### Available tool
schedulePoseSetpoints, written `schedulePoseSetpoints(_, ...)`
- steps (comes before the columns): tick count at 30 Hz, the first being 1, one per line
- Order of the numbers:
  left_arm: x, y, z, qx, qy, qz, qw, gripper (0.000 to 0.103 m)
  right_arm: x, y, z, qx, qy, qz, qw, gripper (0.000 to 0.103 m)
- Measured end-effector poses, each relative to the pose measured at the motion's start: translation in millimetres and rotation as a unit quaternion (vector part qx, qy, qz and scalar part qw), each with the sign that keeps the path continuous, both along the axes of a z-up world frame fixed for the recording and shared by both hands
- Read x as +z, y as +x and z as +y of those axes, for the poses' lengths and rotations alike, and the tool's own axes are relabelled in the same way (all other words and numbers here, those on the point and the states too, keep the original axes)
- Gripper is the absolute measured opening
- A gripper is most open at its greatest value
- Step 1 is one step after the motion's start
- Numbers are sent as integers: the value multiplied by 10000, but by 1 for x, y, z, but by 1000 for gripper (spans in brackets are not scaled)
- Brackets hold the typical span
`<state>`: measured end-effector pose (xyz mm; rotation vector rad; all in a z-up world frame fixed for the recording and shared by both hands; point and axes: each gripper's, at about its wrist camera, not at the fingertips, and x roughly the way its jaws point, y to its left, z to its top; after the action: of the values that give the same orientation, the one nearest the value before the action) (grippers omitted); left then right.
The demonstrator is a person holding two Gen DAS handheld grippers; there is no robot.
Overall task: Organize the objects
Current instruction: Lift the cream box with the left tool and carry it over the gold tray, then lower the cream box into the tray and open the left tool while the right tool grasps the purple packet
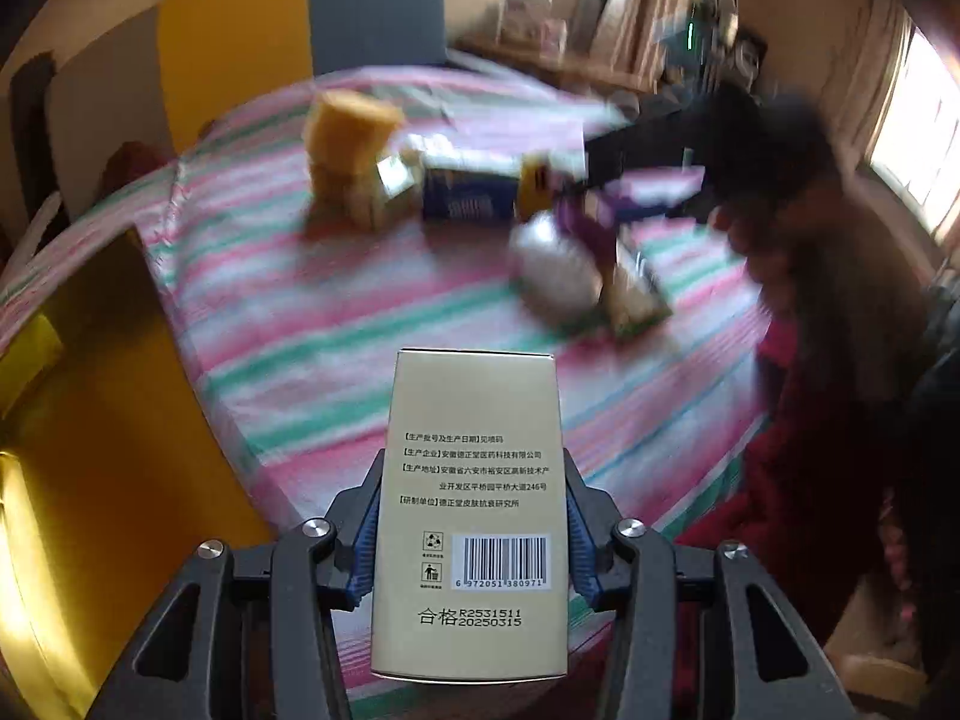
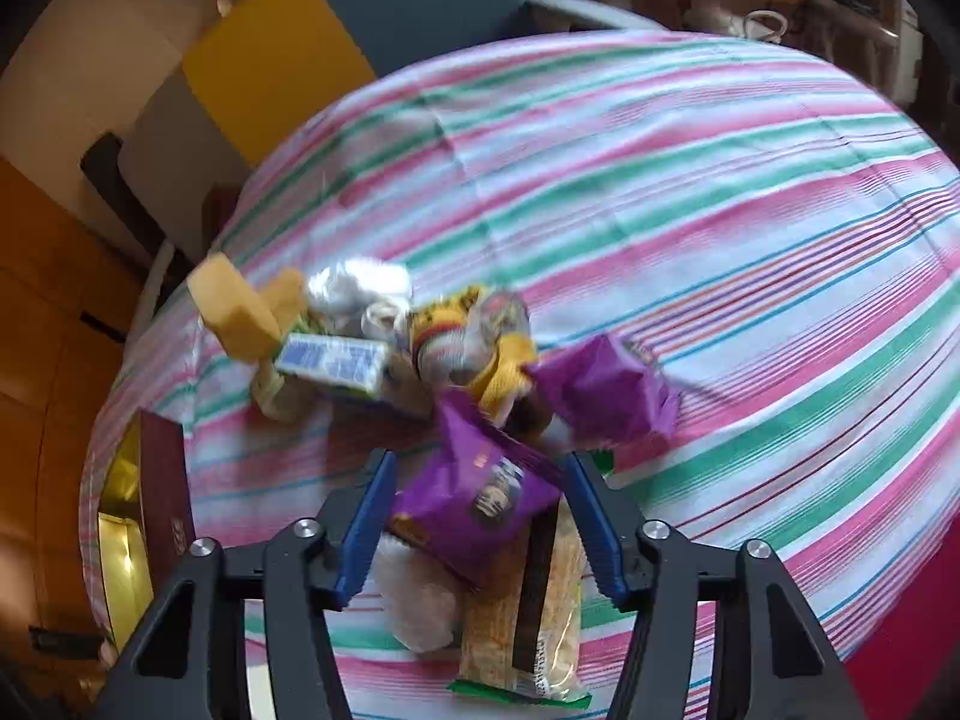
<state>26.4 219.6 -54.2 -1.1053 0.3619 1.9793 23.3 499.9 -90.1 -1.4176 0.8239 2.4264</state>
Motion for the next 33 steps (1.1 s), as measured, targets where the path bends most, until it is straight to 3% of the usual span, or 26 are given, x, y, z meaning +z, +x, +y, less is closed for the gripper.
schedulePoseSetpoints(7, 43, -49, -64, 998, 584, -57, 9933, 50, -6, -4, -8, 222, 73, -163, 9996, 55)
schedulePoseSetpoints(12, 53, -105, -140, 2115, 485, -59, 9762, 50, -7, -9, -17, 463, 273, -257, 9982, 53)
schedulePoseSetpoints(13, 51, -117, -156, 2343, 368, 39, 9715, 50, -8, -10, -21, 549, 349, -275, 9975, 50)
schedulePoseSetpoints(15, 43, -140, -182, 2701, 252, -3, 9625, 49, -8, -14, -30, 760, 492, -308, 9954, 35)
schedulePoseSetpoints(19, 20, -186, -222, 3318, 157, -308, 9427, 49, -17, -19, -44, 1030, 947, -629, 9882, 35)
schedulePoseSetpoints(23, -2, -211, -234, 3617, 42, -456, 9312, 49, -19, -20, -50, 1142, 1143, -689, 9844, 35)
schedulePoseSetpoints(28, -12, -234, -227, 3675, -203, -374, 9290, 50, -20, -20, -51, 1191, 1236, -705, 9826, 35)
schedulePoseSetpoints(33, -29, -254, -225, 3867, -476, -346, 9203, 51, -20, -21, -54, 1264, 1376, -727, 9797, 35)
